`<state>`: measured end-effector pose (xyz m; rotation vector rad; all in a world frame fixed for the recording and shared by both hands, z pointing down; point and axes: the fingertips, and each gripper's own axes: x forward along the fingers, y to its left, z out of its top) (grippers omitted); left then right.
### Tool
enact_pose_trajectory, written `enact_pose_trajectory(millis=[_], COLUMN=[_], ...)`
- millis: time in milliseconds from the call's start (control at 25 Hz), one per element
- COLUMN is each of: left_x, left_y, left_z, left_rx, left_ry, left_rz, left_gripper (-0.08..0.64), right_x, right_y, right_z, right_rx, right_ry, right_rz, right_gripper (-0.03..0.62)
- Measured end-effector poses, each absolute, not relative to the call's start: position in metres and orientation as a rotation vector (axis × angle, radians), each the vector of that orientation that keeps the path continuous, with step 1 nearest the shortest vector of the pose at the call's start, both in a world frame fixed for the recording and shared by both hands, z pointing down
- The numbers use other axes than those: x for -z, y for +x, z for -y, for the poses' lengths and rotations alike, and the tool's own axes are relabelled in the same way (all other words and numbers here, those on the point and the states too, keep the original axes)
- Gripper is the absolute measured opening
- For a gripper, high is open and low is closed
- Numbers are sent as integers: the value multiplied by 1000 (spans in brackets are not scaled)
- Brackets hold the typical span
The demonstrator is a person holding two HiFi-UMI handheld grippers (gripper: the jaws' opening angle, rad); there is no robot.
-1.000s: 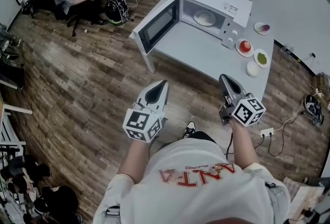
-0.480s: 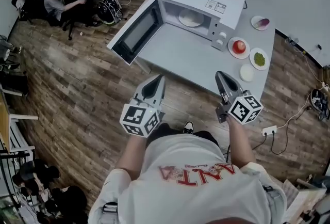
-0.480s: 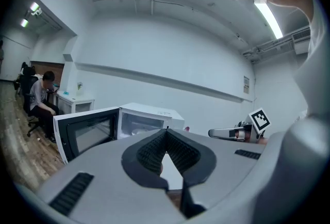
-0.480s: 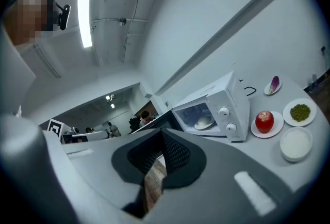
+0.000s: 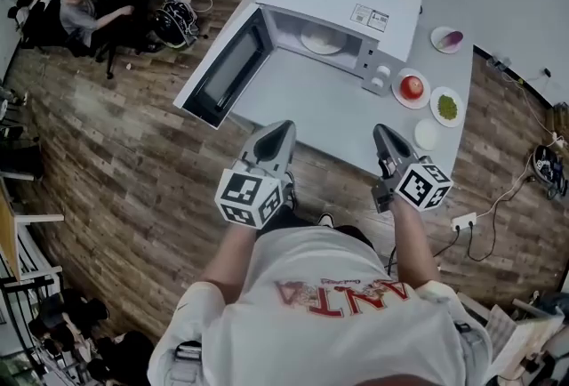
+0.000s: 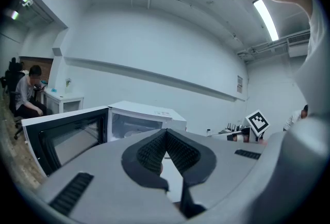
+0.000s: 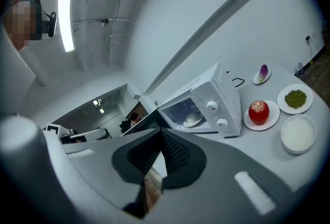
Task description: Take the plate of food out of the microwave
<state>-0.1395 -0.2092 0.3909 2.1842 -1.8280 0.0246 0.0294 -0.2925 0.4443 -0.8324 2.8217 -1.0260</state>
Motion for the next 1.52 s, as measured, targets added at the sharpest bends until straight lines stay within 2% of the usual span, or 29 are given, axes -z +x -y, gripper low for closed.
enact_pose_trajectory(millis=[280, 440, 760, 840, 920, 1520], left_x=[-406, -420, -440, -444, -448, -484], left_y=[-200, -227, -246, -248, -249, -253], left_z=[254, 275, 308, 314, 319, 326], left_rx=[-25, -26, -34, -42, -53, -111], left_ry=[2215, 2235, 2271, 2277, 2283, 2263], left_rz=[1759, 1694, 1557, 1531, 1510, 1397], left_gripper=[6, 6, 6, 6, 6, 6], right_x=[-458, -481, -540, -561, -578, -636], right_y=[-48, -81, -110, -114, -118, -142], right_z=[326, 361, 419, 432, 446, 514], right_rx=[1074, 1270, 1593, 1643, 1670, 1706], right_ry=[-866, -999, -1116, -1135, -1141, -1162], right_rz=[-2822, -2643, -2138, -2019, -1938, -1625], right_gripper=[3, 3, 6, 33, 63, 61])
